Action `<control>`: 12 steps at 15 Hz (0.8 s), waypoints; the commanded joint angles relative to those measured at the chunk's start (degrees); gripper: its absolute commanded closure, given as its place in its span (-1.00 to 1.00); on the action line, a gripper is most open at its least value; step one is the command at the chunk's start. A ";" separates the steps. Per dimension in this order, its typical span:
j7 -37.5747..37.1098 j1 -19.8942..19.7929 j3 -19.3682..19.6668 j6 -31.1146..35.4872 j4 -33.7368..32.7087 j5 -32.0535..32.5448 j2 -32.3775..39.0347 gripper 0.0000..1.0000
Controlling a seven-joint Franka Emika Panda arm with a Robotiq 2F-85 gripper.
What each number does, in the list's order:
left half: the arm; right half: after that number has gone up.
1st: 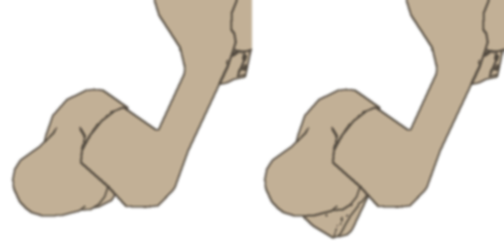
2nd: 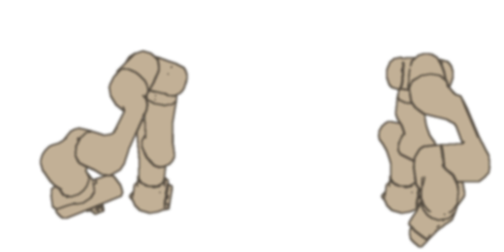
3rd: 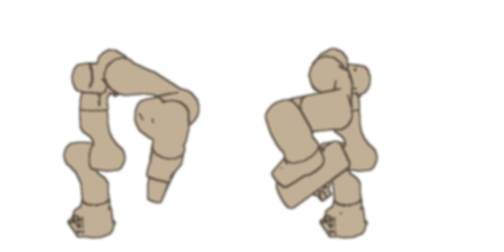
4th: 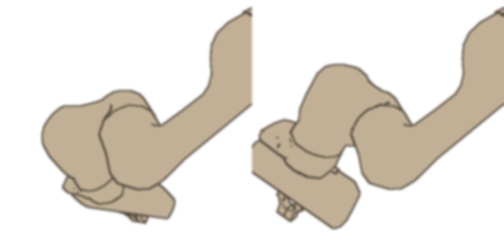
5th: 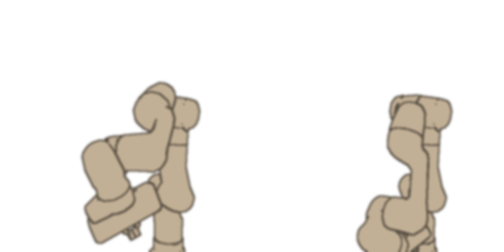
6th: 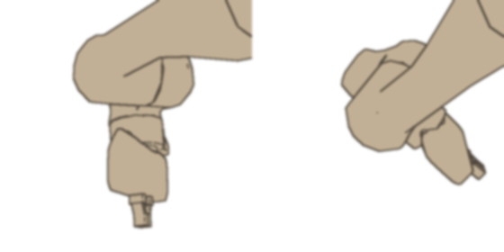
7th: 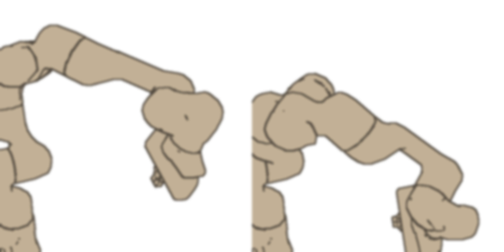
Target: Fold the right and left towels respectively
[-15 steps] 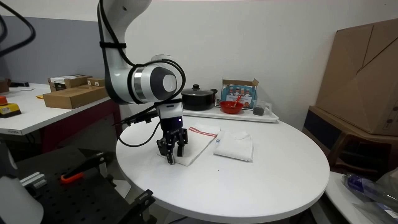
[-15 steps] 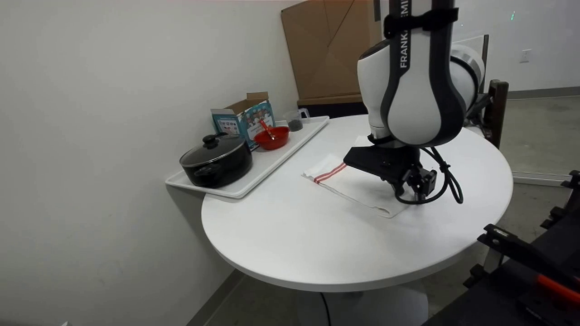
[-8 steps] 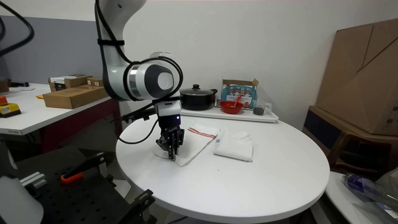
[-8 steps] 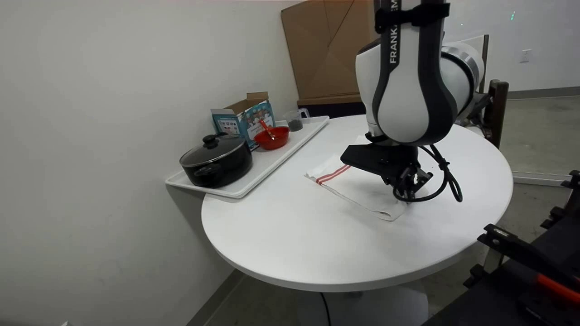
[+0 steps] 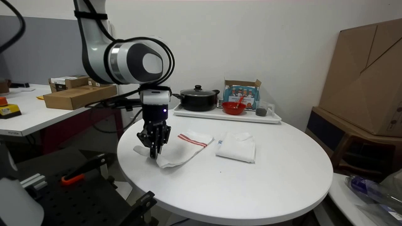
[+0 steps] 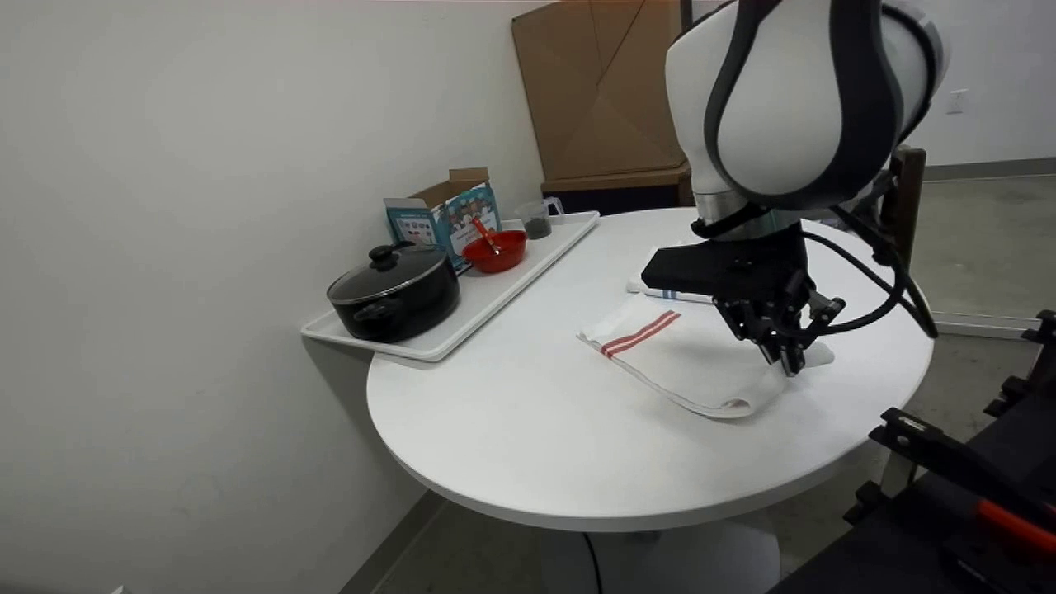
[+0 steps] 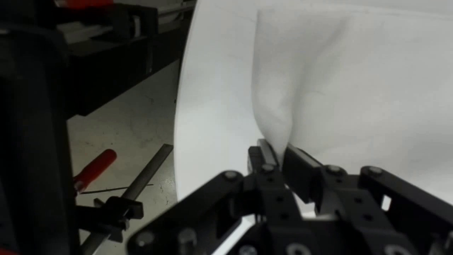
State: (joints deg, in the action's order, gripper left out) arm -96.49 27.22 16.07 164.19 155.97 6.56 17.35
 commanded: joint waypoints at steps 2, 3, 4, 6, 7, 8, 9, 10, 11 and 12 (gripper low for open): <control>-0.22 -4.25 -3.69 -7.96 1.19 2.31 -10.46 0.82; -0.65 -5.54 -4.97 -8.82 1.28 2.66 -12.29 0.82; -0.37 -7.29 -6.74 -9.71 1.02 2.19 -13.82 0.82; 0.15 -10.56 -9.95 -11.09 -2.03 0.78 -14.15 0.82; 0.09 -12.05 -11.20 -11.79 -4.32 0.33 -13.42 0.82; -0.33 -13.35 -12.13 -12.11 -6.29 0.51 -12.54 0.82; -0.72 -14.50 -12.81 -13.08 -9.09 0.68 -10.86 0.82; -1.18 -15.47 -13.25 -13.59 -11.50 1.10 -9.30 0.82; -1.51 -16.19 -13.51 -14.39 -13.82 1.32 -7.78 0.82; -1.94 -16.70 -13.57 -15.03 -16.09 1.63 -6.25 0.82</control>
State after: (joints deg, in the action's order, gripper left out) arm -96.79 12.81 3.96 152.08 147.18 7.59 5.79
